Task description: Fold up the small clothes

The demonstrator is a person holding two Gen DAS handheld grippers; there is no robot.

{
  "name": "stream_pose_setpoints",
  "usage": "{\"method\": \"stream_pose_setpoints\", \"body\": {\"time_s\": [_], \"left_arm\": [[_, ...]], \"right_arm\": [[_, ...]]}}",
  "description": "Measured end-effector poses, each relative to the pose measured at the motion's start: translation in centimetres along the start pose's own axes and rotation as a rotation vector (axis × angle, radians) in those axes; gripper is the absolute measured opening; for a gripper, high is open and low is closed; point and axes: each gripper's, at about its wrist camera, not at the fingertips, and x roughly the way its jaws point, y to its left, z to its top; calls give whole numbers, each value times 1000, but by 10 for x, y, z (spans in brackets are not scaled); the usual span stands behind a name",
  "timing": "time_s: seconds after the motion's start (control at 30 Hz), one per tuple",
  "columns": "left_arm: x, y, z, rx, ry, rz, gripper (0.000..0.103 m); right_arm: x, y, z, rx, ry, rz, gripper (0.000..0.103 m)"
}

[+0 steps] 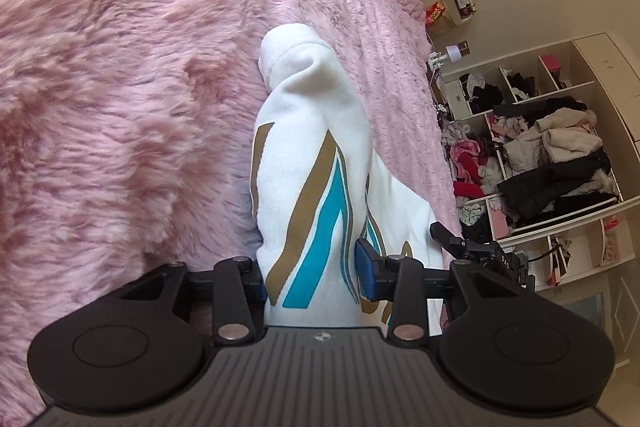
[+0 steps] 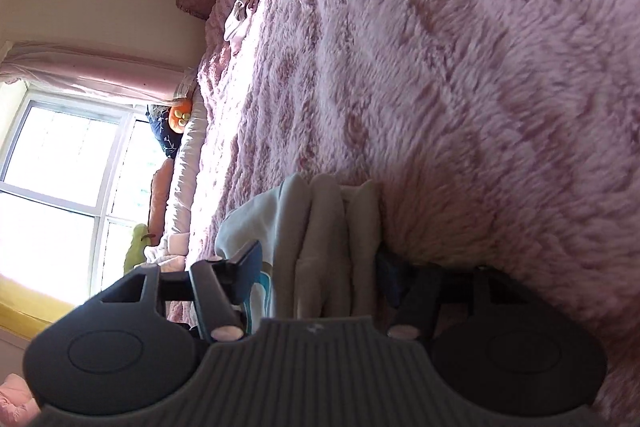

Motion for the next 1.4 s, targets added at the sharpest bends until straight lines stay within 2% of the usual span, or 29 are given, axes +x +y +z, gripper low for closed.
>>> {"method": "stream_pose_setpoints", "body": {"time_s": [0.03, 0.07, 0.1, 0.17, 0.23, 0.33, 0.43, 0.53, 0.57, 0.7, 0.73, 0.77, 0.8, 0.83, 0.93, 0.97, 1.03, 1.13, 1.17, 1.23, 1.27, 1.33, 1.4], "left_arm": [[1, -1, 3, 0, -5, 1, 44], [3, -1, 7, -6, -12, 0, 45], [4, -2, 8, -12, -12, -7, 47], [4, -4, 10, -14, 14, -33, 54], [-1, -6, 10, 11, 61, -52, 55], [-13, -6, 11, 40, 65, 4, 55], [-29, 1, 19, 29, -3, 39, 55], [-29, 9, 32, -50, -72, -7, 57], [-24, 11, 37, -72, -87, -34, 64], [9, 13, 56, -117, -74, -52, 64], [16, 12, 60, -124, -82, -56, 64], [19, 10, 62, -121, -92, -60, 64], [20, 5, 65, -98, -120, -70, 63], [18, -4, 65, -56, -162, -88, 58], [8, -29, 64, 113, -241, -153, 53], [7, -36, 63, 166, -251, -141, 52], [11, -39, 65, 186, -256, -76, 50], [10, -26, 68, 153, -312, 57, 45], [4, -25, 69, 148, -339, 81, 45], [-15, -25, 65, 157, -394, 106, 45], [-26, -28, 62, 165, -405, 100, 45], [-51, -35, 50, 179, -400, 72, 45], [-71, -47, 32, 194, -367, 48, 45]], "right_arm": [[4, 5, 4, -21, -4, -7, 55], [6, 7, 5, -37, -10, -26, 41], [10, 12, 6, -61, -13, -62, 35], [12, 21, 8, -99, -19, -81, 34], [12, 31, 8, -154, -13, -86, 34], [17, 40, 12, -176, 0, -91, 38], [19, 37, 14, -151, 9, -94, 41], [18, 34, 13, -143, 5, -100, 43], [19, 34, 14, -134, 0, -102, 43], [25, 31, 20, -82, -33, -88, 44], [27, 31, 23, -75, -34, -90, 43], [28, 32, 25, -75, -37, -92, 37], [30, 34, 26, -90, -42, -99, 31], [30, 39, 27, -115, -48, -108, 30], [29, 55, 23, -233, -72, -99, 27], [29, 63, 20, -293, -83, -97, 27], [33, 68, 15, -371, -102, -117, 27], [46, 56, 20, -343, -96, -220, 27], [47, 51, 21, -316, -99, -222, 27], [45, 49, 22, -292, -110, -214, 29], [40, 52, 20, -303, -127, -225, 35], [24, 62, 15, -346, -161, -245, 37], [6, 72, 7, -362, -170, -223, 37]]}}
